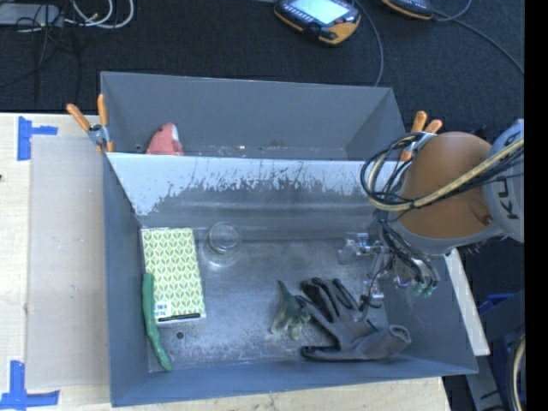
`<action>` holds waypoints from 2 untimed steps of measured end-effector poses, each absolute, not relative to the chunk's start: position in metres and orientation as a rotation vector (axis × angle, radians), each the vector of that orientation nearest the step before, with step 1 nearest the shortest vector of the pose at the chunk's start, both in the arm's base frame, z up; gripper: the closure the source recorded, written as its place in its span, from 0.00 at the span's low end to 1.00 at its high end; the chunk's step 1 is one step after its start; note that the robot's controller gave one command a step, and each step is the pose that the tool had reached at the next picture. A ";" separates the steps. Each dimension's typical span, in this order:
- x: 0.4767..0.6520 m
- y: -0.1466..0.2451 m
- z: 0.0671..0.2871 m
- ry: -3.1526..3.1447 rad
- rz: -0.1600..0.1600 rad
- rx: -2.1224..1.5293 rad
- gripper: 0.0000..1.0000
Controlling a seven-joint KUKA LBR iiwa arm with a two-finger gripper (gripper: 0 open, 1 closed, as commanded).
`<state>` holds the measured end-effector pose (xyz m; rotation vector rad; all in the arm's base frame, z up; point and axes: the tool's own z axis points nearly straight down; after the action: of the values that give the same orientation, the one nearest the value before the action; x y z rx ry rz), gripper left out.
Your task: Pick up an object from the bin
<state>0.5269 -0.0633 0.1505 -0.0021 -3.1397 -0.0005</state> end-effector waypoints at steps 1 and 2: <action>0.508 -0.034 0.101 -3.133 -0.001 -0.156 0.00; 0.503 -0.023 0.081 -3.129 -0.001 -0.145 0.00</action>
Offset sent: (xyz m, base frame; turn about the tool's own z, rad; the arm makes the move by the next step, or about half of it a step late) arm -0.0198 0.0380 -0.0324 0.0115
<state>0.5030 -0.0233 0.0811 -0.1445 -3.1286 -0.0007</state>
